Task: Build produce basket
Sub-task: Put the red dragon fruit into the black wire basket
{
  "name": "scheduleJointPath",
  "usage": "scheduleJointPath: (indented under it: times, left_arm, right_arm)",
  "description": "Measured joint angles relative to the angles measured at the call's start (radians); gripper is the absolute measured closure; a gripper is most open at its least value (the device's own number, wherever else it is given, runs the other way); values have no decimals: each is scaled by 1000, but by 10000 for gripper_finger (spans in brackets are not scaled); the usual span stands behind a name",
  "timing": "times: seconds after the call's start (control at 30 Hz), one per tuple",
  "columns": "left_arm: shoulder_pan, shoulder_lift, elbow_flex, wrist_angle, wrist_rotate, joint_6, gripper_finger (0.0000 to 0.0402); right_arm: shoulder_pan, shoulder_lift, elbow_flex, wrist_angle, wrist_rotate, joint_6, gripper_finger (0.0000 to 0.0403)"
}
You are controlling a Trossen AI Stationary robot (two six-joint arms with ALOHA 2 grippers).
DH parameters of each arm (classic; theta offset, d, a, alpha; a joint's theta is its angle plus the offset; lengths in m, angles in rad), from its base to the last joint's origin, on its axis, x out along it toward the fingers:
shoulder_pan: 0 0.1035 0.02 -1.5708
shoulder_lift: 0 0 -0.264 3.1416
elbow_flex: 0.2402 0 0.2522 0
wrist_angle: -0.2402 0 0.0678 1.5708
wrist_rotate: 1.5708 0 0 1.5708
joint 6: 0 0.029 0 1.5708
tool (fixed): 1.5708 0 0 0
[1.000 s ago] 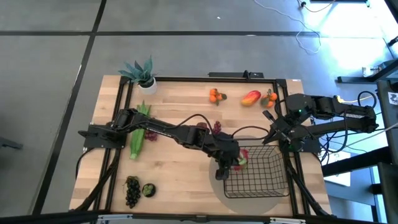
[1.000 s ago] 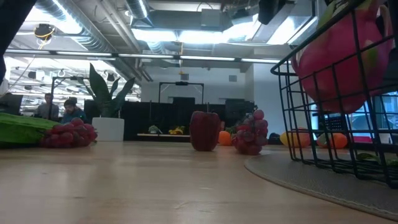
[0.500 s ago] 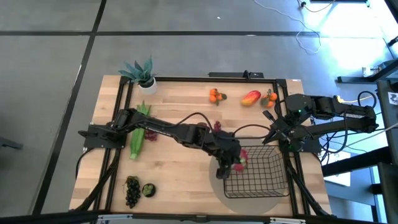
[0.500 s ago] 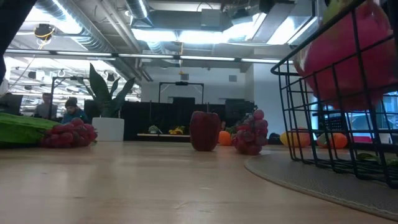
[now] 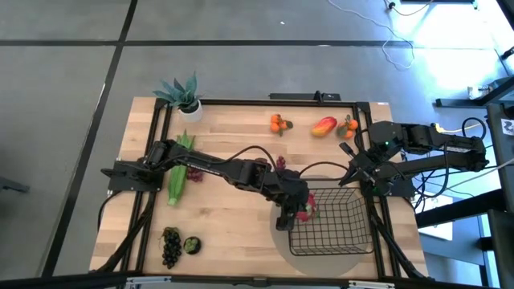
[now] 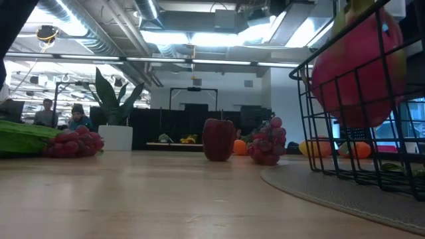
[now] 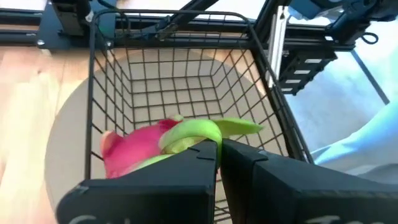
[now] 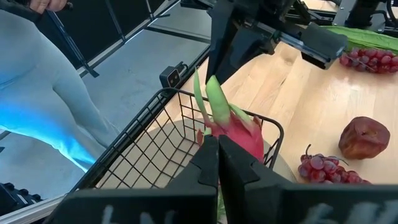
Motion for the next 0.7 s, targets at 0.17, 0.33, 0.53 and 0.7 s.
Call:
scheduleJointPath:
  times: [0.17, 0.33, 0.53, 0.7]
  left_arm:
    - [8, 10, 0, -23, 17, -1, 401]
    - [19, 40, 2, -11, 63, -6, 401]
    - [20, 56, -1, -15, 61, -4, 401]
    - [21, 60, -1, -20, 56, -4, 402]
  right_arm:
    - [0, 0, 0, -7, -1, 0, 403]
    - [0, 0, 0, -51, -11, -23, 403]
    - [0, 0, 0, -60, -12, -23, 403]
    - [0, 0, 0, -69, -12, -23, 403]
